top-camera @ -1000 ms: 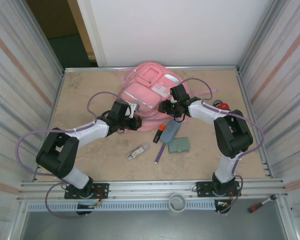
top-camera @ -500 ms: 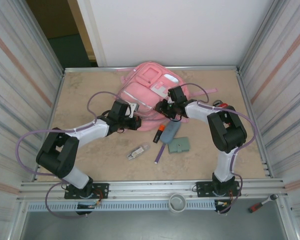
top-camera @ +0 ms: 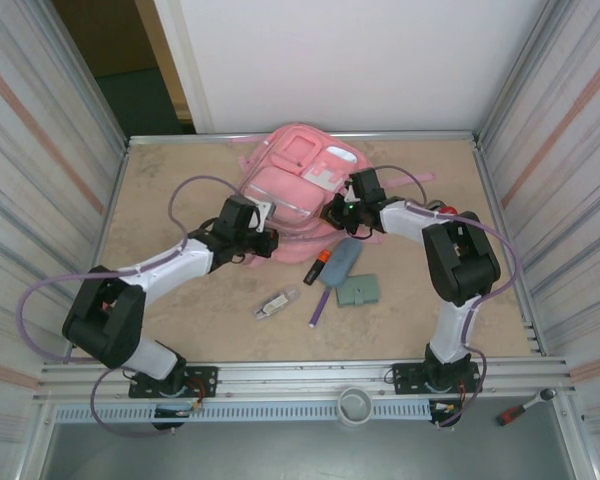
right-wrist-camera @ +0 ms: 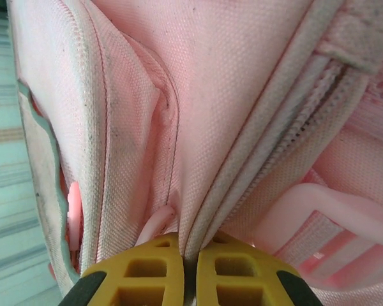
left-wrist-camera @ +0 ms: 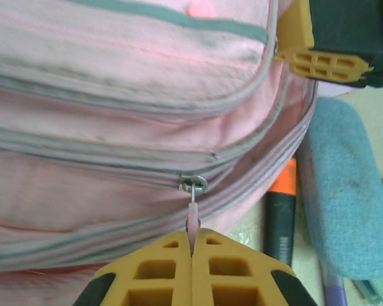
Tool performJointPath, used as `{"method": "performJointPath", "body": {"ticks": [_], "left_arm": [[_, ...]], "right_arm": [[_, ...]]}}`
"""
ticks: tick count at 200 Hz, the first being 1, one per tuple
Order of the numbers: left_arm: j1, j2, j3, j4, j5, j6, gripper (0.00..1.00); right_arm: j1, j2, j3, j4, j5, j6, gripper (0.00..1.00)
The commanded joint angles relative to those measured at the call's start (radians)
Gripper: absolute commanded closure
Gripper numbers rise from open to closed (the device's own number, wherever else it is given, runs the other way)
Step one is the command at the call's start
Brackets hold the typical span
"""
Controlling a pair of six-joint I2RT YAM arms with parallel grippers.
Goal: Pack the student bag
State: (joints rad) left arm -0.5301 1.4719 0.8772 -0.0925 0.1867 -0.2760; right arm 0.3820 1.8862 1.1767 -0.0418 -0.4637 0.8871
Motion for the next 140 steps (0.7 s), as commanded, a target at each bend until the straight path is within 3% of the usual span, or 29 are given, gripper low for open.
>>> {"method": "performJointPath", "body": {"ticks": [1, 46, 75, 98, 119, 140], "left_arm": [[0.045, -0.062, 0.005, -0.1, -0.054, 0.029, 1.0], [0.089, -0.12, -0.017, -0.151, -0.112, 0.033, 1.0], [0.101, -0.149, -0.036, -0.164, -0.12, 0.035, 1.0], [0.08, -0.149, -0.056, -0.119, -0.038, 0.035, 1.0], [0.041, -0.125, -0.054, -0.072, -0.002, 0.017, 1.0], [0.034, -0.095, -0.052, -0.031, 0.0, -0.004, 1.0]], "right_arm": [[-0.092, -0.001, 0.087, -0.095, -0.021, -0.13, 1.0], [-0.16, 0.082, 0.247, -0.285, -0.107, -0.323, 1.0], [-0.19, 0.132, 0.363, -0.42, -0.019, -0.418, 1.0], [-0.188, 0.143, 0.404, -0.42, 0.0, -0.415, 1.0], [-0.16, 0.108, 0.393, -0.373, -0.029, -0.406, 0.85], [-0.135, 0.014, 0.324, -0.363, 0.031, -0.422, 0.72]]}}
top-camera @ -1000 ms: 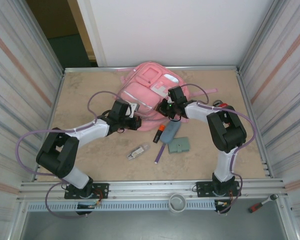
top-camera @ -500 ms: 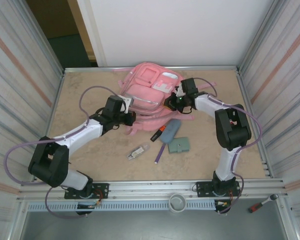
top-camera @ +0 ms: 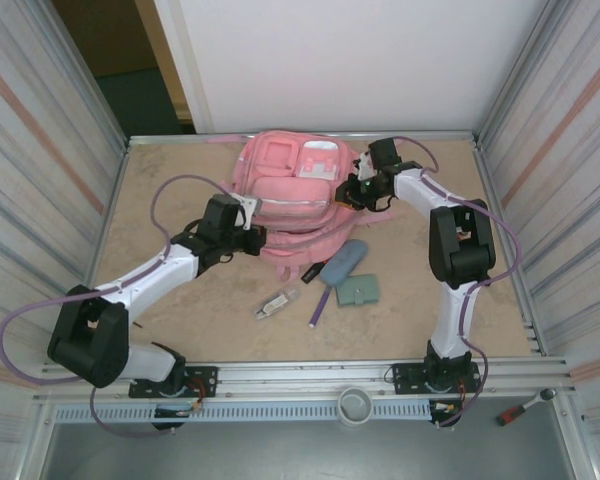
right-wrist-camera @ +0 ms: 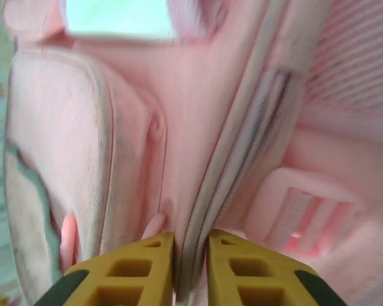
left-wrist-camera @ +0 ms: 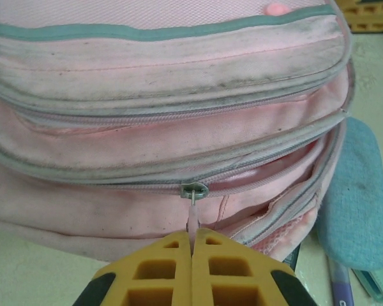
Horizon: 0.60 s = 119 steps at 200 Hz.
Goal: Pack the student bag
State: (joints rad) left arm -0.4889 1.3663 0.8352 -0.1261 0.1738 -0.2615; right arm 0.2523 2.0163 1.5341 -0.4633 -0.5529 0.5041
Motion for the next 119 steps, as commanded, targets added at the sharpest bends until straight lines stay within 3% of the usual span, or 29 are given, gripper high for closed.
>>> {"method": "performJointPath", "body": {"ticks": [1, 27, 54, 88, 119], "left_arm": [[-0.008, 0.012, -0.01, 0.004, 0.013, -0.019, 1.0], [-0.014, 0.025, -0.001, 0.029, 0.021, -0.025, 1.0], [-0.017, 0.03, 0.001, 0.048, 0.039, -0.031, 1.0], [-0.02, 0.03, -0.003, 0.058, 0.046, -0.032, 1.0], [-0.02, 0.016, -0.006, 0.058, 0.047, -0.027, 1.0]], "right_arm": [[-0.004, -0.122, -0.038, 0.06, 0.125, -0.039, 0.72], [0.042, -0.277, -0.197, 0.115, 0.198, -0.007, 0.63], [0.136, -0.362, -0.366, 0.23, 0.197, 0.141, 0.57], [0.226, -0.369, -0.46, 0.342, 0.248, 0.309, 0.46], [0.247, -0.352, -0.48, 0.356, 0.301, 0.363, 0.43]]}}
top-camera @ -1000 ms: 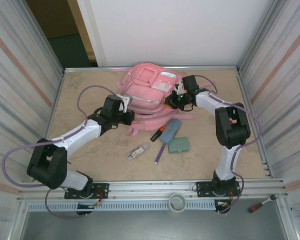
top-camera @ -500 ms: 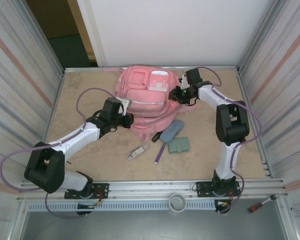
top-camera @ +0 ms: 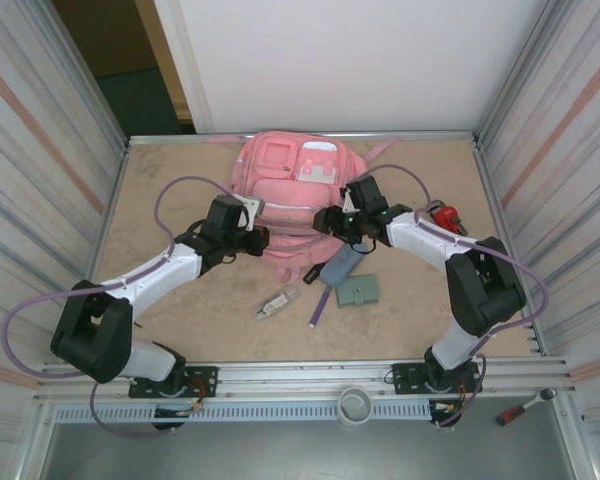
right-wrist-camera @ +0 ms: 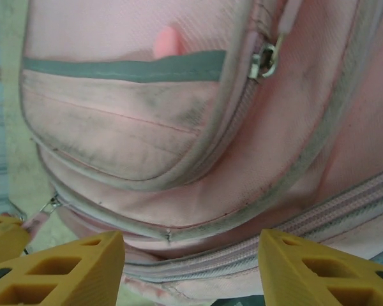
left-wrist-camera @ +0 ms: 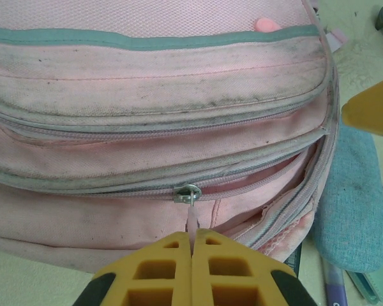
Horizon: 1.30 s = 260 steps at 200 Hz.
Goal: Pack the student bag
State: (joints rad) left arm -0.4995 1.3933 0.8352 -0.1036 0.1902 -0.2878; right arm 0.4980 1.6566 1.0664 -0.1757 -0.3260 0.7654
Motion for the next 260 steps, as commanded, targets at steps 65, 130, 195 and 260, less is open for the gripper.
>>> {"method": "performJointPath", "body": {"ticks": [65, 130, 195, 260], "left_arm": [[-0.011, -0.013, -0.007, 0.048, 0.051, 0.001, 1.0], [-0.016, -0.01, -0.004, 0.051, 0.059, 0.002, 1.0], [-0.02, -0.048, -0.024, 0.061, 0.093, -0.007, 1.0], [-0.02, -0.042, -0.014, 0.082, 0.136, -0.021, 1.0]], "right_arm": [[0.005, 0.098, -0.011, 0.172, 0.039, 0.186, 0.45], [0.01, 0.066, -0.064, 0.256, 0.092, 0.229, 0.59], [0.007, 0.021, -0.106, 0.336, 0.167, 0.257, 0.8], [0.023, 0.014, -0.169, 0.415, 0.183, 0.286, 0.61]]}}
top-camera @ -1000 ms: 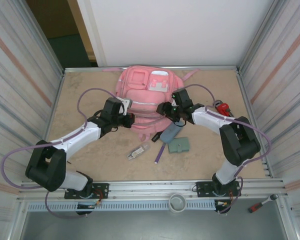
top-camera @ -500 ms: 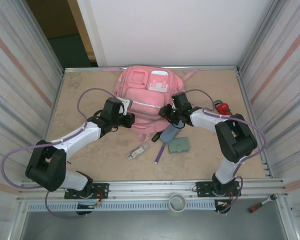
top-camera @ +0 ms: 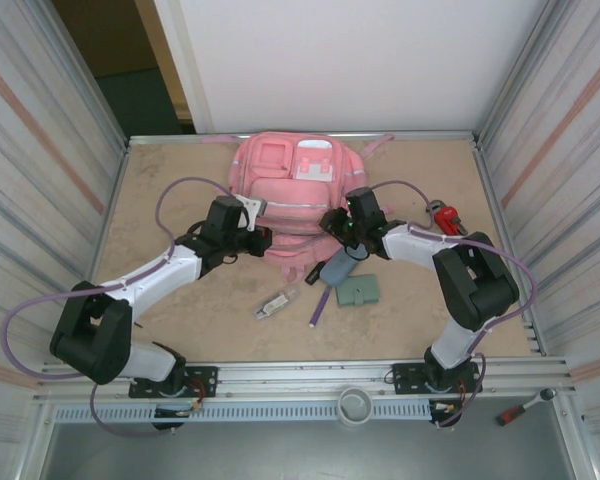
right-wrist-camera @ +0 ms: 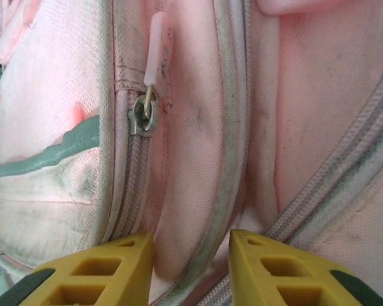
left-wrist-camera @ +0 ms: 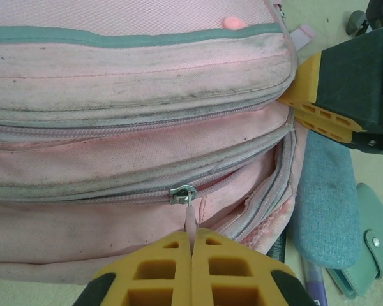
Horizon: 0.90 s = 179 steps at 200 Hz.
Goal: Pack the student bag
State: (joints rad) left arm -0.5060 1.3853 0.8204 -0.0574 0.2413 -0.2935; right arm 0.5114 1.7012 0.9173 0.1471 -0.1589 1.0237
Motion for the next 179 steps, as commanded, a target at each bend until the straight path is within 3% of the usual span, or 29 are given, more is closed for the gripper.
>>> {"method": "performJointPath", "body": {"ticks": [1, 33, 79, 103, 114, 152, 179], "left_arm": [[-0.014, -0.034, 0.002, 0.035, 0.085, -0.015, 1.0], [-0.015, -0.038, -0.006, 0.034, 0.088, -0.014, 1.0], [-0.016, -0.038, -0.017, 0.016, 0.086, 0.002, 1.0], [-0.015, -0.063, -0.015, -0.045, -0.028, 0.028, 1.0], [-0.014, -0.073, -0.011, -0.087, -0.103, 0.044, 1.0], [0.027, -0.103, -0.045, -0.124, -0.183, 0.045, 1.0], [0.048, -0.136, -0.078, -0.134, -0.251, 0.048, 1.0]], "right_arm": [[0.01, -0.031, -0.02, 0.094, 0.015, 0.029, 0.61], [0.013, -0.025, -0.024, 0.13, 0.033, 0.043, 0.62], [-0.007, -0.017, 0.019, 0.155, 0.028, 0.042, 0.81], [-0.053, -0.064, 0.026, 0.083, 0.026, 0.002, 1.0], [-0.09, -0.092, 0.019, 0.042, 0.024, -0.031, 1.0], [-0.265, -0.041, 0.141, -0.134, -0.21, -0.218, 1.0], [-0.365, 0.046, 0.245, -0.176, -0.365, -0.246, 1.0]]}}
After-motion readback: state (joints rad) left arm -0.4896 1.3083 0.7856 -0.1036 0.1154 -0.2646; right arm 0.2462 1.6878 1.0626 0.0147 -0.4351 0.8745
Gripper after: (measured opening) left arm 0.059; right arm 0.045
